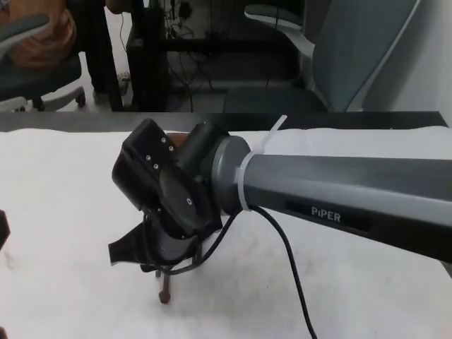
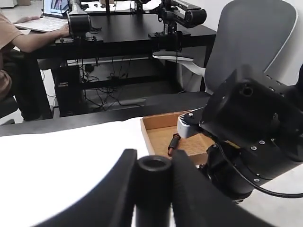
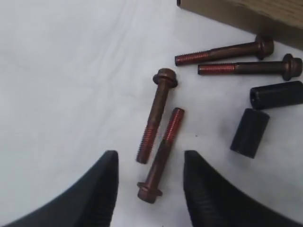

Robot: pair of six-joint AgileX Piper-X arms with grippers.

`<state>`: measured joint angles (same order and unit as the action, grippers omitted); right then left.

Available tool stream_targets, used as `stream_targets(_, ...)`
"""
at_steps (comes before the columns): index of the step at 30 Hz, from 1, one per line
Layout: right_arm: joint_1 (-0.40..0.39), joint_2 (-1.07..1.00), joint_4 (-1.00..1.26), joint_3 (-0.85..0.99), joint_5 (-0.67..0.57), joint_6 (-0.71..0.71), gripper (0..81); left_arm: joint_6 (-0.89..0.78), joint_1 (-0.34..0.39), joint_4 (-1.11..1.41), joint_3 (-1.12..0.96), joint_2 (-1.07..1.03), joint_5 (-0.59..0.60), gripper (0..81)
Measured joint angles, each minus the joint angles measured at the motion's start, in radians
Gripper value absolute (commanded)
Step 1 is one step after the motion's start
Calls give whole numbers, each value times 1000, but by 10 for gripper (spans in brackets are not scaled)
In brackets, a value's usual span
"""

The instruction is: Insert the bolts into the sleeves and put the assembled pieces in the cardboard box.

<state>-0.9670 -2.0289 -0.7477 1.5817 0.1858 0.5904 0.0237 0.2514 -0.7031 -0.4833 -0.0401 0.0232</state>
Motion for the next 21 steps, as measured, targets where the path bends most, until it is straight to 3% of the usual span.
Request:
stream_targets(6,36,0,4,0,-10,0,427,0,0,0,0,0,0,18)
stream_targets(21,109,-55,65,24,-173,-14,427,0,0,-2,0,0,0,18)
